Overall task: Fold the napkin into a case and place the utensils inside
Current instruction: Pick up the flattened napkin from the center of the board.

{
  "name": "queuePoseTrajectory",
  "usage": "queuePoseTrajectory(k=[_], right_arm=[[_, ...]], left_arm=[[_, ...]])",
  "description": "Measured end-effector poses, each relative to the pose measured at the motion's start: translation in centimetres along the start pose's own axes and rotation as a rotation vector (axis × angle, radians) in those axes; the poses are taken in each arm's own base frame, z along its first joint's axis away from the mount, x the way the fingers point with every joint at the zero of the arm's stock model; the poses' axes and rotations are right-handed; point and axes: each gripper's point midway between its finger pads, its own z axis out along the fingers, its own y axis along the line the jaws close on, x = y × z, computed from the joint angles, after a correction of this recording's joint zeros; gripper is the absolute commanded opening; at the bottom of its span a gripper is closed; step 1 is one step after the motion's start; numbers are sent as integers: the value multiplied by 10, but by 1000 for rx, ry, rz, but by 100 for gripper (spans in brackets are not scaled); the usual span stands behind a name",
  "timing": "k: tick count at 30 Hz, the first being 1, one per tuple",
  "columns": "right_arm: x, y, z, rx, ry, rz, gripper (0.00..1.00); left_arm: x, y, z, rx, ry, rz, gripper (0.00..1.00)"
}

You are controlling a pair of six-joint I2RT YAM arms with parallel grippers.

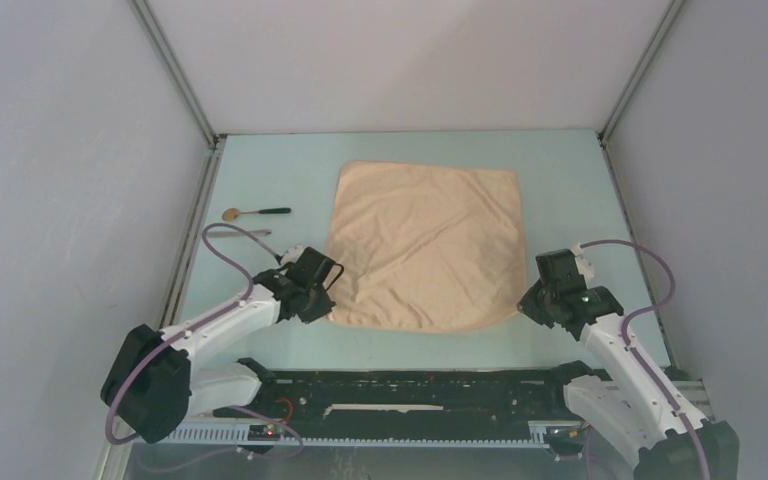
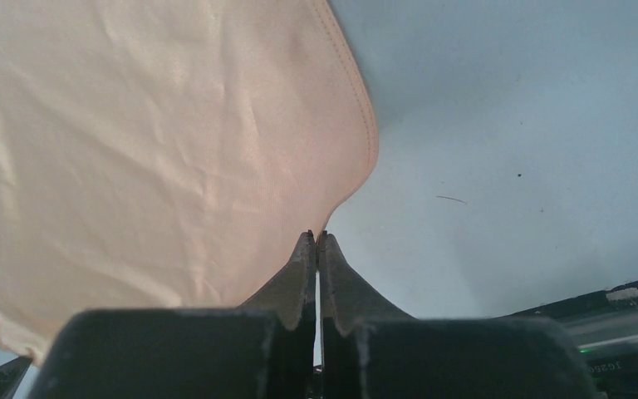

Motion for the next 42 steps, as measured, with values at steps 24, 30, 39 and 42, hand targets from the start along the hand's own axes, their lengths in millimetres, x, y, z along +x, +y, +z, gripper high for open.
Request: queuePoseTrajectory(k=[24,30,39,42], right_arm=[[-4,6,-6,-46,-23,-4,0],[-3,7,-7,-54,-18,-4,0],[-3,8,-8,-60,-17,-3,0],[-2,8,-8,-62,-17,-4,0]], left_arm=[[8,24,13,-113,73,-4,43],[4,16,21,-103,63,-19,28],[-4,-11,35,-14,39,-81,0],[-6,-14,34,-1,30,-82,0]])
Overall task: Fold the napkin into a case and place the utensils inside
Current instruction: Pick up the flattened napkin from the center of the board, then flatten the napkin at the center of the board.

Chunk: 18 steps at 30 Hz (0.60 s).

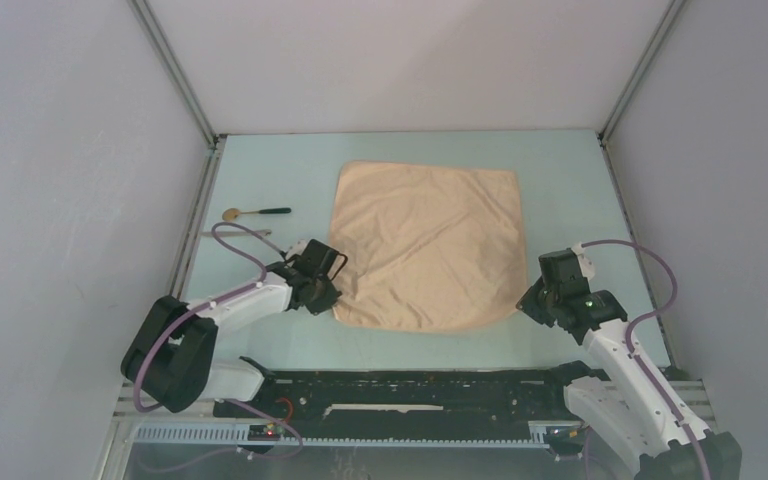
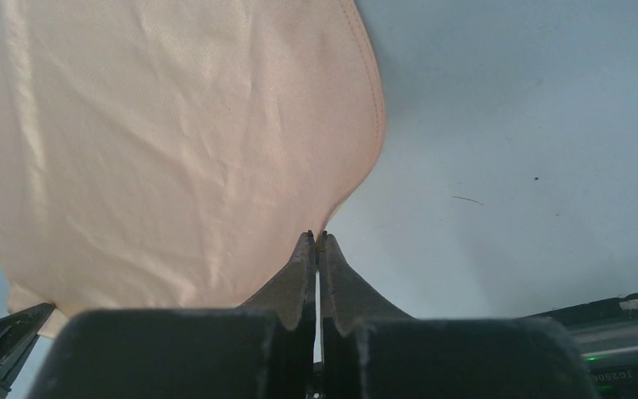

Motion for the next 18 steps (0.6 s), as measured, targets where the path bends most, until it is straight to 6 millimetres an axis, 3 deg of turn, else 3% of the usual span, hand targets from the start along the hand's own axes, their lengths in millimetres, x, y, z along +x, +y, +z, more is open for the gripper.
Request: queuePoseTrajectory(k=[2,6,10,15,18], right_arm=[[0,0,0,-1,0,-4,0],[-2,5,-1,-28,-6,-17,0],[-7,16,-6,-96,-21,-13,0],[-23,39,-20,-243,-77,5,0],[-38,57,-46,-381,-172,-13,0]], left_arm=[[-2,-1,-3,6,-10,8,0],[0,22,-14,-65,-14,58,0],[-9,32,-39,-70,-55,116,0],[-47,-1,-93,90,-198,165,0],[-69,-25,-136,215,-284,198,0]])
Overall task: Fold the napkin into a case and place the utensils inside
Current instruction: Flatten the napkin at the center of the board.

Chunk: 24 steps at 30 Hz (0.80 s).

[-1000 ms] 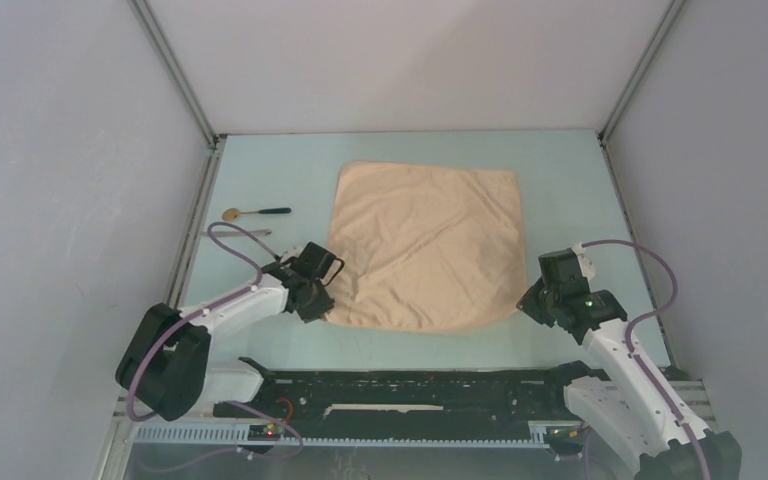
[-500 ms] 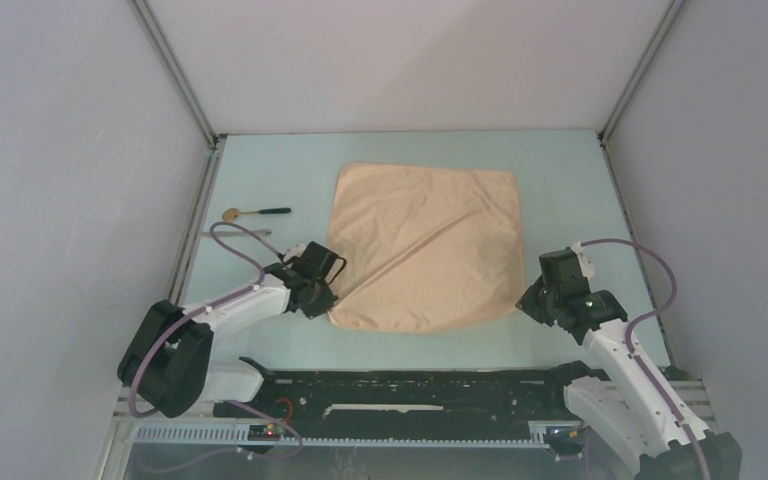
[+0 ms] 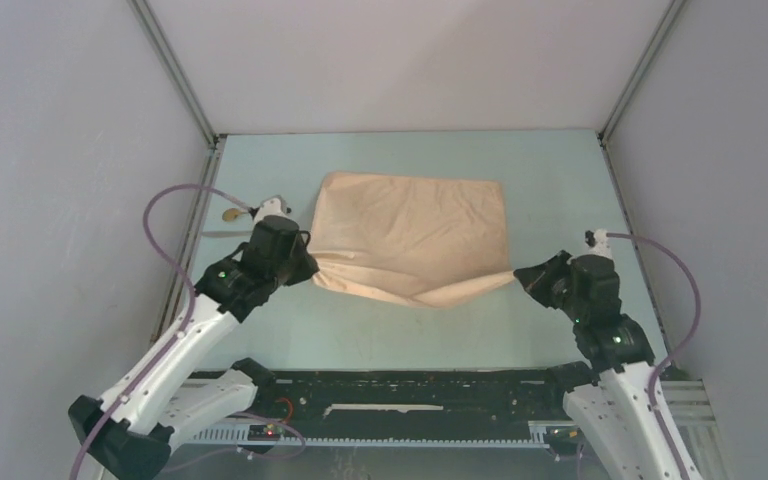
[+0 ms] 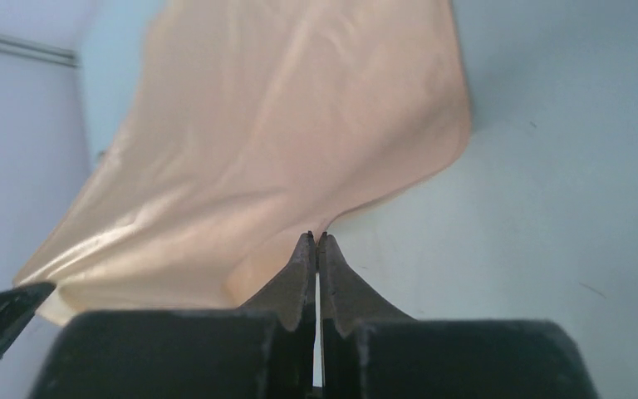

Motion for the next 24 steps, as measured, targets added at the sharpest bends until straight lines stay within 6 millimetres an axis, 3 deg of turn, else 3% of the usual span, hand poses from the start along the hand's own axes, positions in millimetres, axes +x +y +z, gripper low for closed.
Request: queuePoseTrajectory(k=[4,7,10,13,16,18,21,24], right_arm=[[-34,46,-45,-187,-138,-52,0],[-69,92,-104,-357,-282,-107,0],[-90,127,-166,-511,-403,-163,0],[-99,150,-219,-631,-486,-218,0],[-103,164,-255,-706,-533,-257,0],[-106,171,-275,-741,-566,-274,0],[-114,179,-293,-759,-607,-282,0],[-128,184,-281,-715,-608,-262,0]], left_arm=[[-44,-35,-48,173,-110,21,0],[-73,-55,-92,301,-202,27,0],[-100,-71,-146,443,-308,31,0],[-122,-82,-203,587,-420,27,0],[-138,-86,-257,719,-527,8,0],[-147,-89,-282,782,-578,-2,0],[-152,-98,-288,818,-584,-5,0],[-157,-113,-260,767,-520,-14,0]])
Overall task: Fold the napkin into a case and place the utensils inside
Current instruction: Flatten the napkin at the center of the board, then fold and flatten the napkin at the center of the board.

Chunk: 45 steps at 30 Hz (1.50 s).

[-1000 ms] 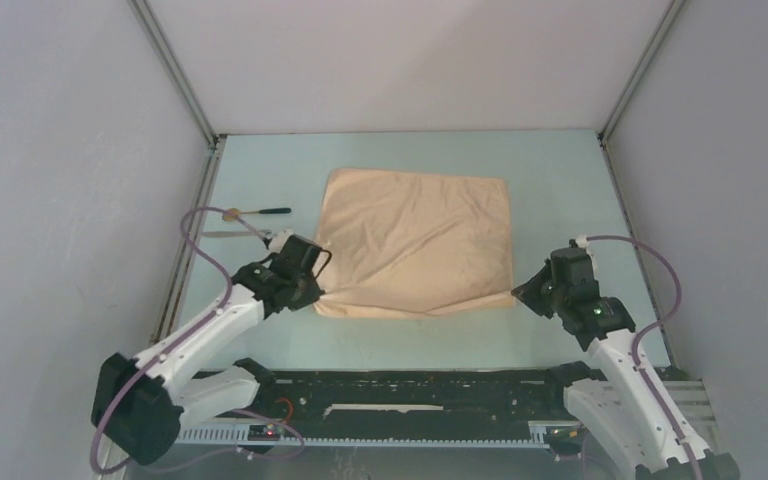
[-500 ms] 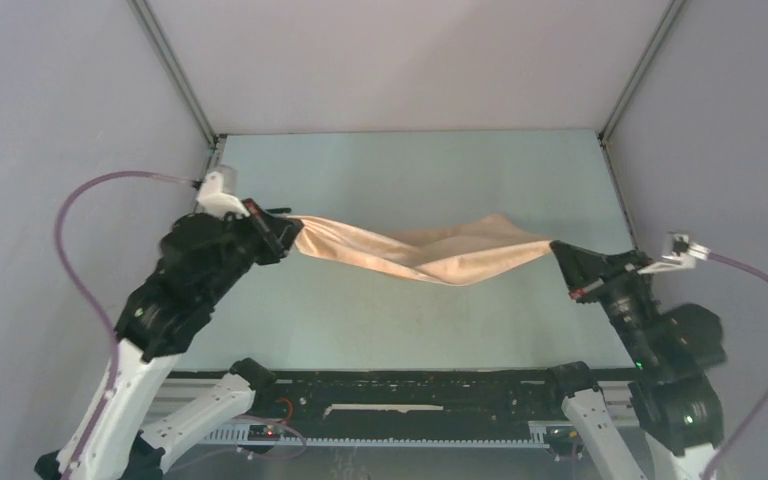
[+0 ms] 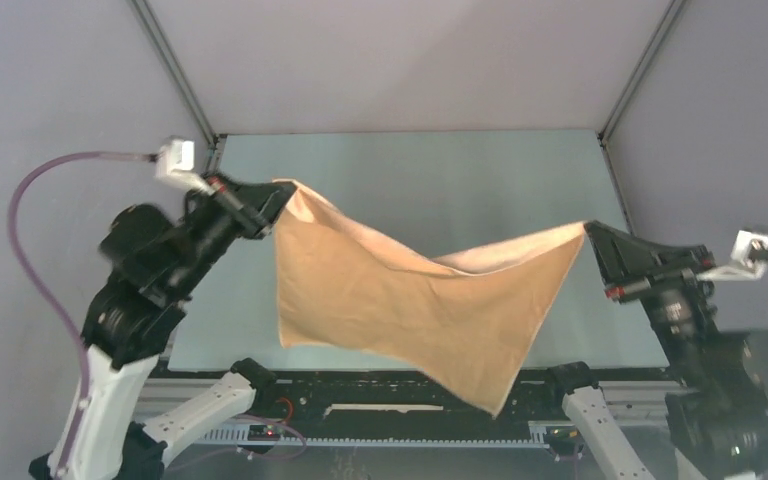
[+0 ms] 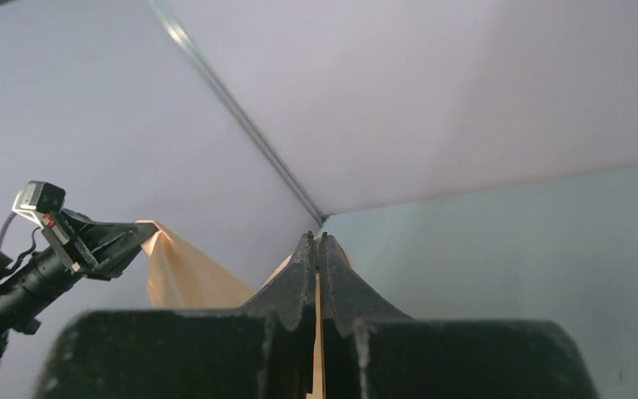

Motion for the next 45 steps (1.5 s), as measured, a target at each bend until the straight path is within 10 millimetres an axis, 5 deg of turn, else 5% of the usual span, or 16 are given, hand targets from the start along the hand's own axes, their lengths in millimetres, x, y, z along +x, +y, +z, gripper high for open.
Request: queuePoseTrajectory(k=[3,7,12,18,25,29,36,41,45], right_arm=[[9,-28,38,105,48,10,0],[44,-90,107,272,166,6,0],[107,-204,178,483,329,37,0],[186,-315,207,609,494,119,0],[241,-403,224,659,591,211,0],[246,-430,243,654,597,231,0],[214,-436,277,597,549,194,0],[209,-437,273,603,551,189,0],[215,-437,260,637,586,210,0]], left_arm=[[20,23,48,-113,88,-18,0],[54,87,118,-317,209,-58,0],[115,181,179,-516,387,-144,0],[178,267,247,-595,532,-261,0],[223,306,320,-512,578,-340,0],[232,317,346,-462,561,-370,0],[224,320,372,-384,513,-375,0],[197,311,384,-328,467,-356,0],[195,315,380,-330,466,-361,0]])
